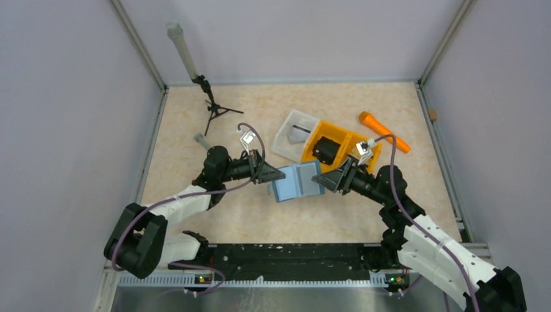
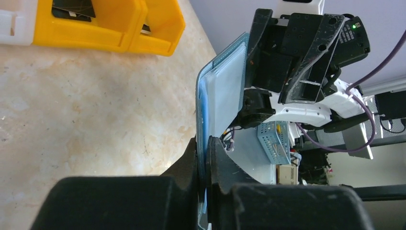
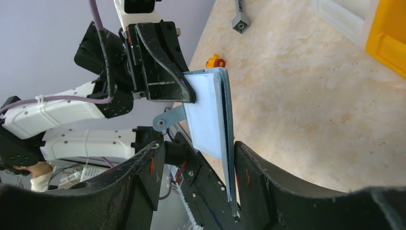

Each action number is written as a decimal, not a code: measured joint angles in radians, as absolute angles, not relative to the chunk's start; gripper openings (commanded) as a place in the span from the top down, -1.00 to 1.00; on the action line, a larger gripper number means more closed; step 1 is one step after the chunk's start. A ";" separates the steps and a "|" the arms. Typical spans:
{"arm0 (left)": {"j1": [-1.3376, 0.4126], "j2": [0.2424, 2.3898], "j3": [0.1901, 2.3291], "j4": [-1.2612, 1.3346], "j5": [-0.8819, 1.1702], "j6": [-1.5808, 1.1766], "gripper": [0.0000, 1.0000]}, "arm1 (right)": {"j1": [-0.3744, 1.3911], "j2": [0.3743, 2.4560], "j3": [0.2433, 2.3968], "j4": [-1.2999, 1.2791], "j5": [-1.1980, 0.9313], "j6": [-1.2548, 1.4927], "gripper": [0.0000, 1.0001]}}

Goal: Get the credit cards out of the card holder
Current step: Remove the credit card from the card holder.

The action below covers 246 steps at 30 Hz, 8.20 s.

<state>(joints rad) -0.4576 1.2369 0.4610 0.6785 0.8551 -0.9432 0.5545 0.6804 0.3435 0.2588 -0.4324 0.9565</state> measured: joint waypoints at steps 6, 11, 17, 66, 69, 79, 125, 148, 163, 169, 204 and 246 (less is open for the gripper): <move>-0.458 1.227 0.461 0.643 0.839 -0.940 1.00 | 0.554 0.651 0.344 0.213 -0.430 0.916 0.34; -0.458 1.225 0.461 0.643 0.840 -0.948 1.00 | 0.554 0.648 0.344 0.199 -0.431 0.902 0.48; -0.458 1.224 0.461 0.643 0.841 -0.957 1.00 | 0.554 0.655 0.344 0.193 -0.433 0.892 0.65; -0.475 1.186 0.456 0.681 0.847 -1.027 1.00 | 0.568 0.751 0.338 0.393 -0.553 0.958 0.83; -0.479 1.186 0.456 0.681 0.847 -1.028 1.00 | 0.569 0.754 0.335 0.400 -0.554 0.962 0.90; -0.493 1.186 0.456 0.680 0.839 -1.038 1.00 | 0.569 0.755 0.335 0.375 -0.548 0.945 1.00; -0.596 1.347 0.508 0.651 0.773 -0.970 -0.73 | 0.773 0.857 0.532 -0.016 -0.180 0.737 1.00; -0.532 1.291 0.398 0.714 0.836 -0.998 0.85 | 0.616 0.789 0.405 0.194 -0.421 0.944 0.93; -0.523 1.250 0.398 0.715 0.894 -1.021 0.91 | 0.607 0.806 0.406 0.190 -0.479 0.854 -0.63; -0.523 1.250 0.430 0.603 0.885 -1.004 0.92 | 0.607 0.805 0.417 0.168 -0.493 0.802 -0.69; -0.523 1.190 0.456 0.638 0.929 -1.021 -0.09 | 0.669 0.809 0.512 0.056 -0.336 0.760 1.00; -0.521 1.168 0.446 0.441 0.875 -0.890 1.00 | 0.775 0.820 0.825 -0.316 -0.257 0.521 0.41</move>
